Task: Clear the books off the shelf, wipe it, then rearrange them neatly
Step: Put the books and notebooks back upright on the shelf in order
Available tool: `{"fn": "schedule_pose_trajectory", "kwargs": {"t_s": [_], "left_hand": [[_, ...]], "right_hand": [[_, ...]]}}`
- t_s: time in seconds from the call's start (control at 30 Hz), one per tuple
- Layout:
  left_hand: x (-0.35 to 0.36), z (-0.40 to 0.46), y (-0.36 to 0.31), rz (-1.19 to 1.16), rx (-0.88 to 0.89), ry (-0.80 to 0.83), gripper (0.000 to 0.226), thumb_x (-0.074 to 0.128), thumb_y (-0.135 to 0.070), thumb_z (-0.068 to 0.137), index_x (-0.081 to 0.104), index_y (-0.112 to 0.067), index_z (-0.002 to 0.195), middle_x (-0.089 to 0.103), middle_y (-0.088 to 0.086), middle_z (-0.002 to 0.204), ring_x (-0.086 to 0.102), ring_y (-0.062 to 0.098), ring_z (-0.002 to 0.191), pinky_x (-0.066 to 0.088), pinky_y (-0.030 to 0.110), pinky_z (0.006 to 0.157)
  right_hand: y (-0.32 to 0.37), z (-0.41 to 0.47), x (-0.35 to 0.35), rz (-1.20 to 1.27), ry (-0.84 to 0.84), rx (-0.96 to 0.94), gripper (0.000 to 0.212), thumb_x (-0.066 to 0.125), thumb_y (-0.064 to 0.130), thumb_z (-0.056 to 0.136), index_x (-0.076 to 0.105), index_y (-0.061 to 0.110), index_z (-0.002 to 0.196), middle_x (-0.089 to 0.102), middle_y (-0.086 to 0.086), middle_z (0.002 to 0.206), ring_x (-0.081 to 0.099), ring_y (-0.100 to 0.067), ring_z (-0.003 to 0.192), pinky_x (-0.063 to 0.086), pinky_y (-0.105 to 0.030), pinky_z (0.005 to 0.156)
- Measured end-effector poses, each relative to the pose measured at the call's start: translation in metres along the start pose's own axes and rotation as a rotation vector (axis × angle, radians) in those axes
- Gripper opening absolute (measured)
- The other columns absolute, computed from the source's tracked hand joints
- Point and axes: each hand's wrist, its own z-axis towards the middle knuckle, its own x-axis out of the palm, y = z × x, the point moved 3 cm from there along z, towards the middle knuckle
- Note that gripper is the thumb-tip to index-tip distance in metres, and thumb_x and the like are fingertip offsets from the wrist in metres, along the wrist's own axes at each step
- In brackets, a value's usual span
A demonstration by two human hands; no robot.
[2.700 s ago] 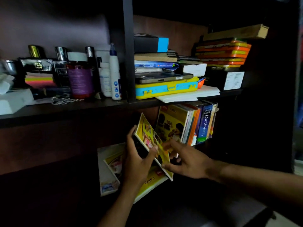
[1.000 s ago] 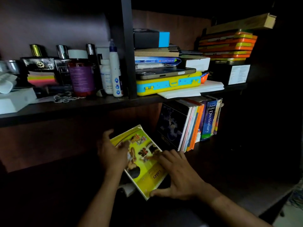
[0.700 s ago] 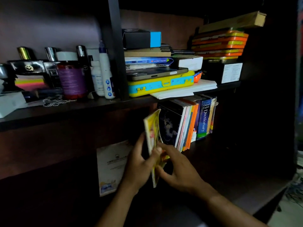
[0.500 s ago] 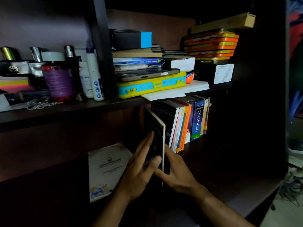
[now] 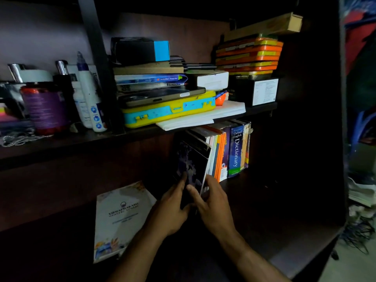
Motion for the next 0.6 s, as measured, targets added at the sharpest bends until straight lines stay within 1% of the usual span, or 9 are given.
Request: {"fn": "schedule_pose_trajectory", "kwargs": {"t_s": [0.07,0.1,0.17,0.2,0.27,0.37,0.43,0.53,0.6], "left_hand": [[0.01,0.017,-0.002,-0.137,-0.02,0.014,0.09,0.062,-0.026,0.098,0.0,-0.041,0.161,0.018,-0.006,0.169,0.023,0.015,0.153,0.025,0.027,0.12],[0.018,0.021,-0.004,-0.201,-0.045,0.017,0.091,0.061,-0.02,0.097,-0.001,-0.04,0.161,0.018,-0.005,0.168,0.024,0.015,0.153,0.022,0.022,0.117],[0.029,0.026,-0.005,-0.244,-0.068,-0.084,0.087,0.059,-0.018,0.099,0.002,-0.038,0.161,0.021,0.0,0.167,0.026,0.018,0.152,0.021,0.02,0.114],[0.033,0.026,-0.004,-0.238,-0.071,-0.155,0.083,0.057,-0.018,0.1,0.004,-0.037,0.161,0.024,0.003,0.166,0.028,0.02,0.151,0.02,0.019,0.113],[0.035,0.028,0.0,-0.199,-0.076,-0.244,0.079,0.056,-0.016,0.101,0.007,-0.031,0.162,0.028,0.007,0.163,0.031,0.022,0.149,0.02,0.016,0.111],[0.036,0.027,0.001,-0.072,-0.082,-0.27,0.076,0.054,-0.027,0.103,0.007,-0.032,0.163,0.026,0.004,0.166,0.032,0.022,0.149,0.029,0.025,0.111],[0.036,0.027,0.0,-0.042,-0.05,-0.223,0.078,0.052,-0.026,0.104,0.001,-0.035,0.162,0.024,0.002,0.168,0.032,0.022,0.15,0.03,0.03,0.115],[0.041,0.028,0.004,-0.142,0.016,-0.057,0.087,0.051,-0.019,0.104,-0.011,-0.049,0.157,0.018,-0.004,0.169,0.029,0.018,0.152,0.029,0.031,0.12],[0.043,0.029,0.006,-0.153,0.034,-0.012,0.09,0.052,-0.026,0.104,-0.018,-0.056,0.152,0.013,-0.007,0.17,0.026,0.015,0.152,0.029,0.037,0.122]], "right_hand": [[-0.002,0.002,-0.002,0.045,-0.029,0.025,0.042,0.068,0.028,0.096,0.05,0.026,0.134,0.06,0.009,0.125,0.063,-0.005,0.111,0.056,-0.025,0.091],[-0.003,0.001,-0.003,0.082,-0.047,0.051,0.04,0.067,0.017,0.095,0.049,0.026,0.129,0.062,0.008,0.12,0.065,-0.006,0.105,0.056,-0.022,0.086],[-0.003,0.002,-0.005,0.102,-0.083,0.057,0.031,0.065,0.006,0.094,0.05,0.025,0.112,0.064,0.006,0.106,0.067,-0.01,0.094,0.053,-0.016,0.078],[-0.003,0.002,-0.006,0.073,-0.086,0.044,0.027,0.065,0.006,0.093,0.052,0.025,0.107,0.064,0.006,0.103,0.065,-0.012,0.094,0.052,-0.016,0.077],[-0.006,0.003,-0.004,-0.013,-0.081,0.01,0.025,0.068,0.013,0.092,0.057,0.026,0.11,0.06,0.008,0.111,0.057,-0.009,0.108,0.049,-0.019,0.089],[-0.013,0.002,-0.006,-0.007,-0.132,0.096,0.05,0.071,0.015,0.089,0.049,0.03,0.131,0.043,0.014,0.132,0.041,-0.004,0.129,0.042,-0.027,0.109],[-0.012,0.004,-0.007,0.012,-0.12,0.116,0.061,0.07,0.015,0.088,0.041,0.032,0.139,0.037,0.015,0.138,0.039,-0.007,0.134,0.042,-0.034,0.113],[-0.011,0.004,-0.005,0.022,-0.086,0.126,0.065,0.068,0.015,0.088,0.039,0.032,0.144,0.034,0.013,0.143,0.037,-0.007,0.138,0.042,-0.04,0.115],[-0.01,0.003,-0.005,0.012,-0.088,0.135,0.067,0.067,0.019,0.087,0.037,0.034,0.144,0.032,0.014,0.145,0.038,-0.008,0.138,0.042,-0.043,0.115]]}}
